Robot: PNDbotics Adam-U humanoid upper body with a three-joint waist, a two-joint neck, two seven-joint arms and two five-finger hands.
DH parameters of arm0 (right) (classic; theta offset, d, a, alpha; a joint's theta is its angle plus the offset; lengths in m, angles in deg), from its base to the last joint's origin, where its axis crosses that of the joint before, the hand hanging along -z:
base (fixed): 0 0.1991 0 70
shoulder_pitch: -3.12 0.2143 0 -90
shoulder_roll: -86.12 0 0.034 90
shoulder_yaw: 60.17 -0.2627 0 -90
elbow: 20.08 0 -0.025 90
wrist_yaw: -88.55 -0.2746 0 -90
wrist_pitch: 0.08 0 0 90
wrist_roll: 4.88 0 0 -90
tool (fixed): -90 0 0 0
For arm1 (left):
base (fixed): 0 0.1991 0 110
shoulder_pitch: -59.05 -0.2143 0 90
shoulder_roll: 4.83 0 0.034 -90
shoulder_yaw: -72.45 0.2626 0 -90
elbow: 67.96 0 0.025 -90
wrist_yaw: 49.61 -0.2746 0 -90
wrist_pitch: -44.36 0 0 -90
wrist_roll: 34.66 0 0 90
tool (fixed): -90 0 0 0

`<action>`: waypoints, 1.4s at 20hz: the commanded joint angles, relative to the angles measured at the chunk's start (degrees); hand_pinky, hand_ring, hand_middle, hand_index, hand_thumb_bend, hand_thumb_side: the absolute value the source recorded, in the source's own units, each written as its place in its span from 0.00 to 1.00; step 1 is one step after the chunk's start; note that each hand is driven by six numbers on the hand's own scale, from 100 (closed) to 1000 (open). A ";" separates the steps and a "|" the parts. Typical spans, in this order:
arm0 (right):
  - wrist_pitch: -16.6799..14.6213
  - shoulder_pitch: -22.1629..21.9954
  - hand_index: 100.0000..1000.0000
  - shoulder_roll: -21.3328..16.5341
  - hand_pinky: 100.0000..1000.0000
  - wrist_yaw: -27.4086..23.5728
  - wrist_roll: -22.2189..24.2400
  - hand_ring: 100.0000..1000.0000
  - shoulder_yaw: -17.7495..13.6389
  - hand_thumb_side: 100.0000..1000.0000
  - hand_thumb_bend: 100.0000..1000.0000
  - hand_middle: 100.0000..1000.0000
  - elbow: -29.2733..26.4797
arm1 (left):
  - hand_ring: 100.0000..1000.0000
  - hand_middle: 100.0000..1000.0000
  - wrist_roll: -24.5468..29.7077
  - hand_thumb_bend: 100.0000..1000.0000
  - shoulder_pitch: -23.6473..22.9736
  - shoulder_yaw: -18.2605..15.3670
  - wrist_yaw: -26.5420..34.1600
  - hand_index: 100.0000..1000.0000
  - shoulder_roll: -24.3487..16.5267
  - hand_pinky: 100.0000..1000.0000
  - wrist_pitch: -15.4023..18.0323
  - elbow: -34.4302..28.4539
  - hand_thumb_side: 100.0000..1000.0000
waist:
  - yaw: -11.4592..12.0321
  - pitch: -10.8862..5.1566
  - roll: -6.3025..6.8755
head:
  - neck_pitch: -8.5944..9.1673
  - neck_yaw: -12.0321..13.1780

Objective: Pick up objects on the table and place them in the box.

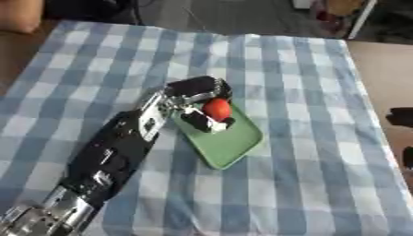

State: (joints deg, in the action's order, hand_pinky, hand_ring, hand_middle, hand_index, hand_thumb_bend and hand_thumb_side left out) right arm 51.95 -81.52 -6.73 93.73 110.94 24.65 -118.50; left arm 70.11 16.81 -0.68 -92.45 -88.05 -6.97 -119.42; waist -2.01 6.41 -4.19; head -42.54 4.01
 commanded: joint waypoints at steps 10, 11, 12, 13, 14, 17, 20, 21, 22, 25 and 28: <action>-14.00 0.56 0.83 -0.86 0.81 -0.34 13.92 0.81 -0.22 0.40 0.00 0.84 -0.80 | 0.76 0.81 1.22 0.63 1.08 -0.10 -1.00 0.76 0.18 0.72 4.81 -0.48 1.00 | -0.01 -0.62 -0.04 | 0.64 0.36; -14.00 0.56 0.83 -0.85 0.81 -0.34 13.93 0.81 -0.22 0.40 0.00 0.84 -0.80 | 0.78 0.82 1.24 0.64 1.09 -0.16 -0.91 0.77 0.19 0.73 5.08 -0.41 1.00 | 0.00 -0.62 -0.05 | 0.65 0.38; -14.00 0.55 0.83 -0.86 0.81 -0.34 13.92 0.81 -0.22 0.40 0.00 0.84 -0.80 | 0.79 0.84 1.24 0.65 1.10 -0.21 -0.78 0.78 0.21 0.74 5.32 -0.36 1.00 | 0.01 -0.62 -0.06 | 0.65 0.39; -14.00 0.55 0.83 -0.86 0.81 -0.34 13.92 0.81 -0.22 0.40 0.00 0.84 -0.79 | 0.80 0.84 1.25 0.65 1.10 -0.24 -0.66 0.79 0.20 0.74 5.50 -0.32 1.00 | 0.02 -0.61 -0.07 | 0.64 0.39; -14.00 0.56 0.83 -0.85 0.81 -0.35 13.91 0.81 -0.23 0.40 0.00 0.84 -0.79 | 0.80 0.84 1.29 0.64 1.10 -0.27 -0.60 0.79 0.19 0.75 5.60 -0.26 1.00 | 0.03 -0.61 -0.07 | 0.65 0.41; -14.00 0.54 0.83 -0.86 0.81 -0.34 13.89 0.81 -0.25 0.40 0.00 0.84 -0.78 | 0.80 0.84 1.42 0.63 1.10 -0.33 -0.61 0.79 0.14 0.75 5.69 -0.19 1.00 | 0.06 -0.62 -0.08 | 0.67 0.42; -14.00 0.53 0.83 -0.86 0.81 -0.33 13.88 0.81 -0.24 0.40 0.00 0.84 -0.79 | 0.80 0.84 1.45 0.63 1.11 -0.37 -0.62 0.79 0.10 0.75 5.69 -0.21 1.00 | 0.07 -0.63 -0.07 | 0.68 0.48; -14.00 0.52 0.83 -0.86 0.81 -0.32 13.88 0.81 -0.25 0.40 0.00 0.84 -0.78 | 0.80 0.84 1.46 0.62 1.11 -0.36 -0.60 0.79 0.09 0.75 5.69 -0.23 1.00 | 0.07 -0.63 -0.07 | 0.69 0.48; -14.00 0.52 0.83 -0.86 0.81 -0.32 13.87 0.81 -0.25 0.40 0.00 0.84 -0.78 | 0.80 0.84 1.48 0.62 1.11 -0.34 -0.60 0.79 0.07 0.75 5.70 -0.25 1.00 | 0.06 -0.63 -0.07 | 0.70 0.49; -14.00 0.50 0.83 -0.86 0.81 -0.30 13.87 0.81 -0.26 0.40 0.00 0.84 -0.78 | 0.80 0.84 1.53 0.60 0.98 -0.38 -0.55 0.79 -0.01 0.75 5.63 -0.31 1.00 | 0.08 -0.62 -0.08 | 0.72 0.53; -14.00 0.45 0.83 -0.85 0.81 -0.27 13.84 0.81 -0.31 0.40 0.00 0.84 -0.76 | 0.79 0.85 1.63 0.58 0.34 -0.41 0.48 0.78 -0.31 0.75 5.32 -1.07 1.00 | 0.16 -0.60 -0.08 | 0.78 0.45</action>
State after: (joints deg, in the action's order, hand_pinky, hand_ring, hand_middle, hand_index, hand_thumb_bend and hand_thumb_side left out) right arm 51.95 -81.52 -6.59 93.73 110.94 24.63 -118.50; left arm 71.67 16.35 -0.67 -92.55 -87.63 -1.59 -119.34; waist -1.84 6.43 -4.24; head -42.54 4.03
